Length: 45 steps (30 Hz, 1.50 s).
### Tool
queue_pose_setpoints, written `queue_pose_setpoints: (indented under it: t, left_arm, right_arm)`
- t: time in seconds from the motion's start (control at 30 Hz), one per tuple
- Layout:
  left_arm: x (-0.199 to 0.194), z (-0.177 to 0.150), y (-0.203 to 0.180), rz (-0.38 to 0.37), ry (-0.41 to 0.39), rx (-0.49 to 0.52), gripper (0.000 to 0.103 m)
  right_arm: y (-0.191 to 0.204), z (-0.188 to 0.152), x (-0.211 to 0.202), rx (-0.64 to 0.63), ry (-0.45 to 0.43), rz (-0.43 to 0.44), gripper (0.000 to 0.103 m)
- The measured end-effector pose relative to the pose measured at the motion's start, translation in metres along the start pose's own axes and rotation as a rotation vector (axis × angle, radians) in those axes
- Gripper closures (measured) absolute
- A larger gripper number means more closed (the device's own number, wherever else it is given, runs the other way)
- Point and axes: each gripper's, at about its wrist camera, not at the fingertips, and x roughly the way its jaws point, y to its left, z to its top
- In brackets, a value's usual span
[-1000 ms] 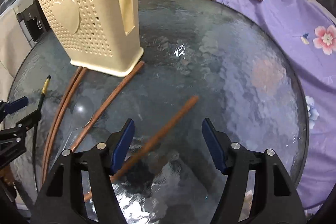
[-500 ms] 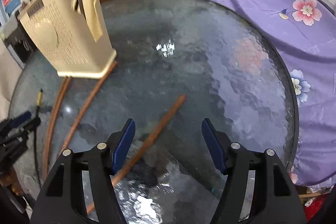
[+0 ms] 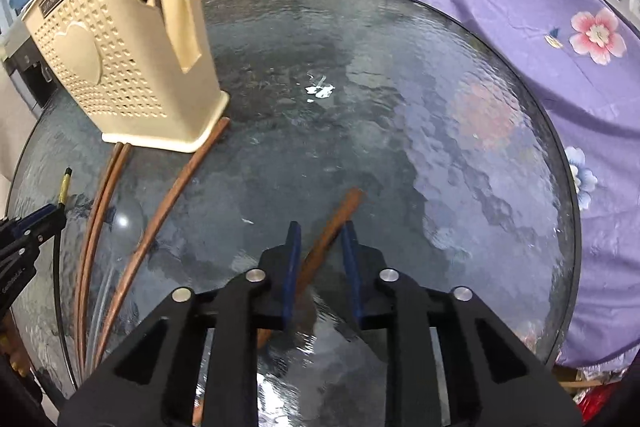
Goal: Organize utensils
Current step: 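Close right tool on a brown chopstick while left tool closes on black gold-tipped chopstick, then lift both held chopsticks up and over the cream basket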
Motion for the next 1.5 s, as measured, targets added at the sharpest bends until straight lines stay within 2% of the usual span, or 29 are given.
queue_pose_setpoints:
  t: [0.1,0.43,0.87,1.03,1.27,1.5]
  left_arm:
    - [0.003,0.004,-0.002,-0.009,0.008,0.002,0.091]
    - [0.014,0.02,-0.003,-0.034,0.038,0.006,0.094]
    - [0.019,0.025,-0.013,0.026,0.04,0.06,0.094]
    - [0.017,0.022,-0.011,0.019,0.032,0.022,0.096]
    - [0.012,0.02,-0.001,-0.007,0.018,-0.038,0.097]
    - [-0.017,0.022,0.002,-0.04,-0.047,-0.065,0.097]
  right_arm:
    - [0.007,0.004,0.002,-0.019,0.004,0.006,0.089]
    - [0.017,0.011,0.005,-0.061,0.018,0.013,0.09]
    - [0.024,0.012,0.006,-0.102,0.021,0.012,0.09]
    - [0.023,0.008,0.005,-0.085,0.01,0.027,0.093]
    - [0.006,0.007,-0.003,-0.001,-0.042,0.125,0.095]
    - [-0.009,0.008,-0.026,0.053,-0.123,0.205,0.095]
